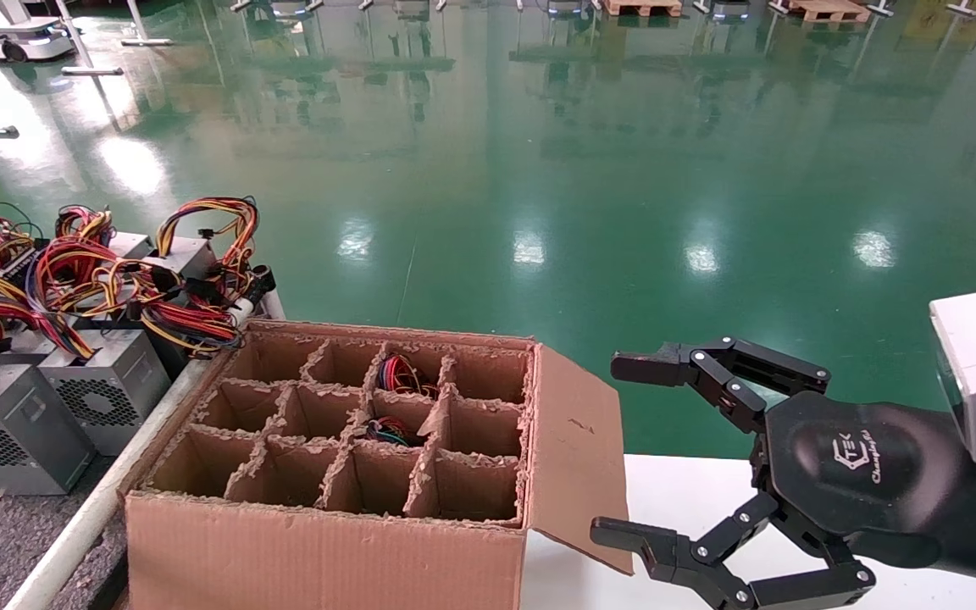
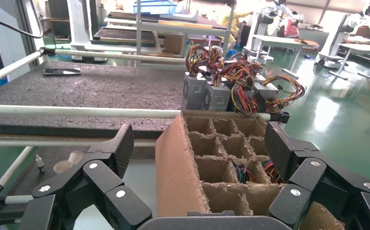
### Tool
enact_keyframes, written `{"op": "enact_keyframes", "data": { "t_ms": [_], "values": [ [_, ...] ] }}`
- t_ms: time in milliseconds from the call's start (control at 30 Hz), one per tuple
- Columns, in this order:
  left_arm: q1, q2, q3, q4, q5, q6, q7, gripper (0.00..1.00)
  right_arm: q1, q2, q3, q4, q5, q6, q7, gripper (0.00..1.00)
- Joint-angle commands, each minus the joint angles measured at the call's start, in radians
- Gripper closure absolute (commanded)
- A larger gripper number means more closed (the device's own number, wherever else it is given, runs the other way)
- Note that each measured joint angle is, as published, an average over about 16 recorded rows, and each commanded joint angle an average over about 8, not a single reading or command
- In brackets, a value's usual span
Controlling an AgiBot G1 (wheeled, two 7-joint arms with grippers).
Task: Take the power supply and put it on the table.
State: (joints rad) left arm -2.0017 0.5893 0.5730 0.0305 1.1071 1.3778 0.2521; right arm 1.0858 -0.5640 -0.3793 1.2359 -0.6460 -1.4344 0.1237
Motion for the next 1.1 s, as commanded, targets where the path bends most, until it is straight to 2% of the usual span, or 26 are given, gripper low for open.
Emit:
{"op": "enact_keyframes", "data": {
  "t_ms": [33,200,333,1100],
  "values": [
    [-0.018,0.016,-0.017,-0.021,-0.025,-0.015,0.027,0.0,0.0,0.0,0.0,0.0,0.0,0.0,0.0,0.0],
    [-0.028,0.046,-0.042,-0.034,-0.061,-0.037,0.006,0.0,0.0,0.0,0.0,0.0,0.0,0.0,0.0,0.0],
    [0.007,0.051,-0.058,-0.09,-0.083,-0.034,-0.017,0.0,0.0,0.0,0.0,0.0,0.0,0.0,0.0,0.0],
    [0.379,0.04,-0.154,-0.587,-0.203,0.027,-0.189,0.0,0.0,0.0,0.0,0.0,0.0,0.0,0.0,0.0]
  ]
}}
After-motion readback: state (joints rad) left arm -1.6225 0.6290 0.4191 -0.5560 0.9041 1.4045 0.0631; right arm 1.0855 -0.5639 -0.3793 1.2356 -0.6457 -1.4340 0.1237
